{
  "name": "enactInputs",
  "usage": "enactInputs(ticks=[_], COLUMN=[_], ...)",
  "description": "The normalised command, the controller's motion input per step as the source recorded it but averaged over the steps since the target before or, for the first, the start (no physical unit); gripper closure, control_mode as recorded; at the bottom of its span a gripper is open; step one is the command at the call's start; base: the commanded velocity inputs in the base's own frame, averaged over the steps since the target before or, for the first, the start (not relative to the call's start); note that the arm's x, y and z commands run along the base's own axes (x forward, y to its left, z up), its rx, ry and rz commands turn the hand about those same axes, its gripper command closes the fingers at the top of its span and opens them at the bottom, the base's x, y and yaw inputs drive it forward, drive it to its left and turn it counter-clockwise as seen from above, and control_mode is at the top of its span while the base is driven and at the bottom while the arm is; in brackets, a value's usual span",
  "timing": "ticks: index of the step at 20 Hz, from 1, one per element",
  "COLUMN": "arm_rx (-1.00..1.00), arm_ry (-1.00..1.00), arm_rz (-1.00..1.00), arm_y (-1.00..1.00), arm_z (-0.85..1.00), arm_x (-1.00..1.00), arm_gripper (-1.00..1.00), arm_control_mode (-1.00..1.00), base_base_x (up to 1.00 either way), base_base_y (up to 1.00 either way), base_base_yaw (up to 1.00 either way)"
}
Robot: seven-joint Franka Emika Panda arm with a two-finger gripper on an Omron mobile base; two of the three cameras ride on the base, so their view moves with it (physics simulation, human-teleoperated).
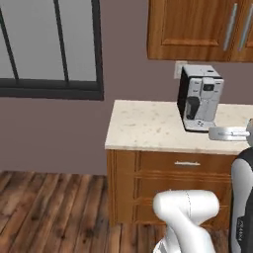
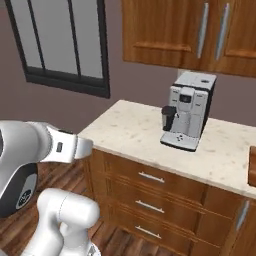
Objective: Grab the spray bottle from the cabinet, then place it next to the cutting board for sanitizing. Then grab the dish brush from the countertop next to the sink and place it next to the cutting board.
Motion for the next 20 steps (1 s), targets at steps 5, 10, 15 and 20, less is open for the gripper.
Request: enactInputs(ticks=[5,10,15,20], arm_rx=[0.00,0.00,0.00,0.00], arm_ry=[0.00,0.00,0.00,0.00], arm_rz=[0.00,0.00,0.00,0.00], arm_y=[0.00,0.00,0.00,0.00], arm_z=[0.00,0.00,0.00,0.00], arm_x=[0.00,0.00,0.00,0.00], arm_gripper=[-1.00,-1.00,-1.00,-1.00], arm_control_mode=[1.00,1.00,1.00,1.00], base_base_x=[0.00,0.00,0.00,0.00], base_base_y=[0.26,0.00,0.00,0.00], base_base_yaw=[0.95,1.00,1.00,1.00])
